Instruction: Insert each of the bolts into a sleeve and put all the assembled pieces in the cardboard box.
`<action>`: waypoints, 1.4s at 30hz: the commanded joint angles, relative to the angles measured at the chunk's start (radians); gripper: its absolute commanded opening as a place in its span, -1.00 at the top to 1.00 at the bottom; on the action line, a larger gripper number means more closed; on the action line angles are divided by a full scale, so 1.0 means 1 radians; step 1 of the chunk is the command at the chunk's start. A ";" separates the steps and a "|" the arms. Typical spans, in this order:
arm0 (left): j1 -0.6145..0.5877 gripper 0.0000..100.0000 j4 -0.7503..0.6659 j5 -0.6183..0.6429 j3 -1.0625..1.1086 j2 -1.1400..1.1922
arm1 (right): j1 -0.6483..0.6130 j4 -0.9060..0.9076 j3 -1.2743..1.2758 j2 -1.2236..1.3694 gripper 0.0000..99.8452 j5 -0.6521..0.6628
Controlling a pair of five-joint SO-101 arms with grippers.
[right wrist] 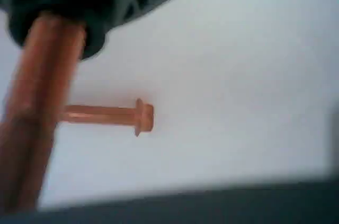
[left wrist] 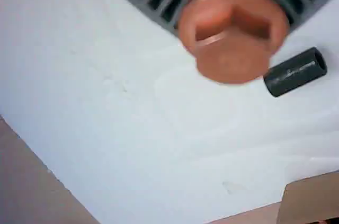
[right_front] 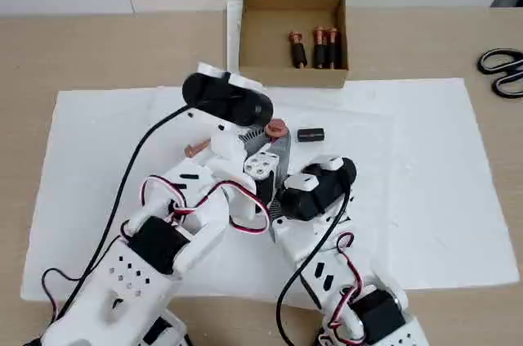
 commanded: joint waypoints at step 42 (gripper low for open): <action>-0.002 0.91 0.149 0.003 0.113 -0.037 | -0.001 -0.022 -0.006 -0.012 0.99 -0.006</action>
